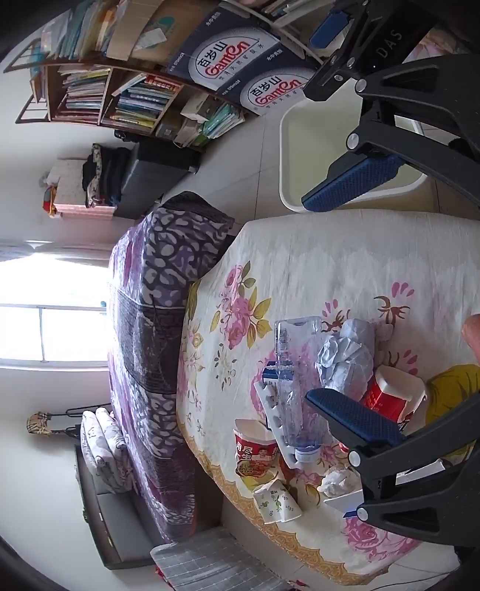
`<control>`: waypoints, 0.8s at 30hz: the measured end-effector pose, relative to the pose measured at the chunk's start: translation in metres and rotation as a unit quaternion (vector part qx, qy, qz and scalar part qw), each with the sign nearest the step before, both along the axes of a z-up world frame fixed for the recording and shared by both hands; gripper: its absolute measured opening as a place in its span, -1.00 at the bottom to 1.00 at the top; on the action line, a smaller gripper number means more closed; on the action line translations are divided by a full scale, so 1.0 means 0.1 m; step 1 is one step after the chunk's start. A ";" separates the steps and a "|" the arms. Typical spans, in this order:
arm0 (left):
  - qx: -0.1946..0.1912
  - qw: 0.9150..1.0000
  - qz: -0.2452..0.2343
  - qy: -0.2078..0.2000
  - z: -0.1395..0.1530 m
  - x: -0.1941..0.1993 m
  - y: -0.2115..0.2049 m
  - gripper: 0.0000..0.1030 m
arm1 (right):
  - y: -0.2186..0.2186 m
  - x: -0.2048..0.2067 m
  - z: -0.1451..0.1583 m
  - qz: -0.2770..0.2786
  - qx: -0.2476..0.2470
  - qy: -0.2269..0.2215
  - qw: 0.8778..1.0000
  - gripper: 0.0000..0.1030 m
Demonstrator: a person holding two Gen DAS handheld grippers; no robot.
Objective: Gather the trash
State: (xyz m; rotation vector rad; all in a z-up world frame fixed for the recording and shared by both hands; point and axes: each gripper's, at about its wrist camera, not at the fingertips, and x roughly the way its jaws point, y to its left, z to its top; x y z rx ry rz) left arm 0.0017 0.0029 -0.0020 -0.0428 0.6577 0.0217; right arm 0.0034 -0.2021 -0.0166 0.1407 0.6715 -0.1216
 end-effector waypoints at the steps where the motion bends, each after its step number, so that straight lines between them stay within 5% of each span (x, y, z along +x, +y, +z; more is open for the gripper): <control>1: 0.000 1.000 0.000 0.000 0.00 0.00 0.00 0.81 | 0.00 0.00 0.00 0.001 0.000 0.000 1.000 0.87; 24: 0.001 1.000 -0.001 -0.002 -0.04 -0.01 -0.01 0.81 | -0.03 -0.01 -0.02 0.000 0.003 -0.004 1.000 0.87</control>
